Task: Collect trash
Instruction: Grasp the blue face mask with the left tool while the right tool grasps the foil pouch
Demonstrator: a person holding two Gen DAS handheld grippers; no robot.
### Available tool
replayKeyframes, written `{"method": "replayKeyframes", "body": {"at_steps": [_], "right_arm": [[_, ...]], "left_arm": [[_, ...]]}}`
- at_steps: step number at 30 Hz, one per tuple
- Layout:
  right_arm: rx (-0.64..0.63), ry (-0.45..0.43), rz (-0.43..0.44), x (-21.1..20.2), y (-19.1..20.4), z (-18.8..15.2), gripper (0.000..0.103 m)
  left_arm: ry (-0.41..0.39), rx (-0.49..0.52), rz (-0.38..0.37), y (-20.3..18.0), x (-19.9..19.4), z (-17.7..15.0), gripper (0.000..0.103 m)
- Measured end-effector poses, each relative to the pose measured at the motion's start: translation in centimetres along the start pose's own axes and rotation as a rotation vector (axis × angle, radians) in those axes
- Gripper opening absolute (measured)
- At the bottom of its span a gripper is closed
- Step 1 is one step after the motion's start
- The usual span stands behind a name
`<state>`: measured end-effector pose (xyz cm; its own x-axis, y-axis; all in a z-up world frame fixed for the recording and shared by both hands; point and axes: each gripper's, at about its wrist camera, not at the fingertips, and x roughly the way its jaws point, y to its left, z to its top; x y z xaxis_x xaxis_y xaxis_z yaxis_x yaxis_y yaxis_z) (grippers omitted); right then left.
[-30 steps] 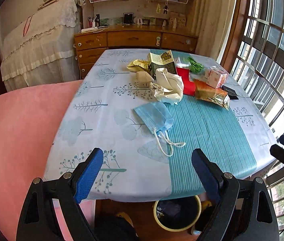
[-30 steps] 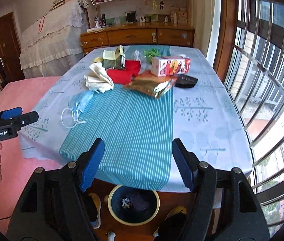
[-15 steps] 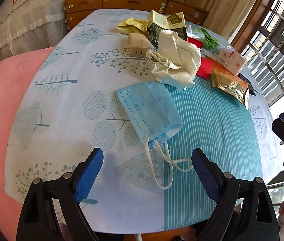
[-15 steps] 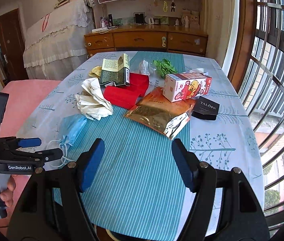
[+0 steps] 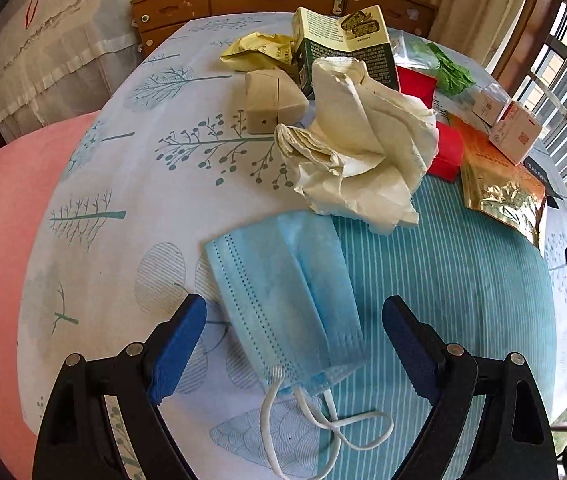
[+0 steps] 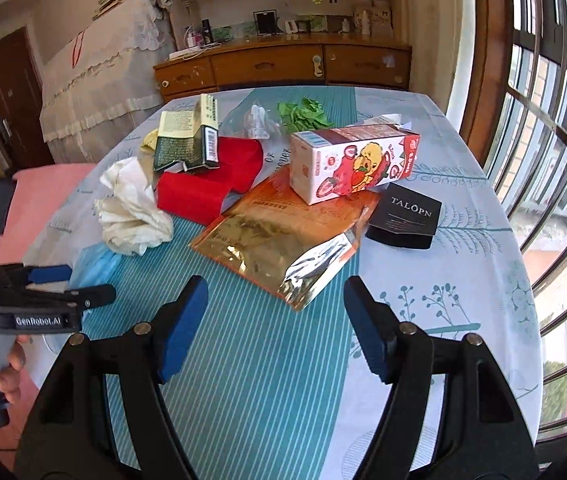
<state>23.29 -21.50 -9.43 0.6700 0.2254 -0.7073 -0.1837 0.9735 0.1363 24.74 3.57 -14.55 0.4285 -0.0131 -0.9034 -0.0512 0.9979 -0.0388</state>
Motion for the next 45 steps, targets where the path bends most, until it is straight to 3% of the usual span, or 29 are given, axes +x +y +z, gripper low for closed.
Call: {"method": "replayKeyframes", "body": {"at_steps": [3,8,11,17,23,26,27,28,34,37,45], "right_arm": [[0.093,0.018,0.008,1.3,-2.6,1.6,0.073],[0.153,0.056,0.006,3.3,-4.6,2.6,0.073],[0.201,0.084,0.039,4.9,-5.2,2.9,0.073],[0.218,0.106,0.04,7.6,-4.1,3.0,0.073],[0.175,0.06,-0.036,9.0,-1.8,3.0,0.075],[0.115,0.046,-0.092,9.5,-0.6,2.9,0.067],[0.089,0.045,-0.123,9.7,0.1,3.0,0.06],[0.086,0.043,-0.12,9.7,0.2,3.0,0.049],[0.075,0.047,-0.076,9.3,0.9,2.9,0.019],[0.068,0.054,-0.042,7.8,1.5,2.7,0.013],[-0.038,0.024,0.017,0.8,4.9,1.2,0.012]], "left_arm": [[-0.017,0.016,0.042,-0.4,0.1,0.1,0.078],[-0.033,0.013,0.009,0.5,-0.9,-0.1,0.037],[-0.027,-0.026,-0.048,1.6,-1.2,0.0,0.021],[-0.032,-0.041,-0.094,2.6,-1.5,-0.4,0.018],[-0.039,-0.039,-0.103,2.7,-1.5,-0.5,0.018],[-0.041,-0.038,-0.106,2.7,-1.6,-0.7,0.018],[-0.042,-0.037,-0.106,2.7,-1.6,-0.7,0.018],[-0.045,-0.035,-0.105,2.7,-1.6,-0.7,0.018],[-0.043,-0.022,-0.105,2.4,-1.8,-1.1,0.018],[-0.028,-0.023,-0.122,2.4,-2.1,-1.7,0.015],[-0.007,-0.041,-0.159,3.4,-4.0,-3.8,0.012]]}}
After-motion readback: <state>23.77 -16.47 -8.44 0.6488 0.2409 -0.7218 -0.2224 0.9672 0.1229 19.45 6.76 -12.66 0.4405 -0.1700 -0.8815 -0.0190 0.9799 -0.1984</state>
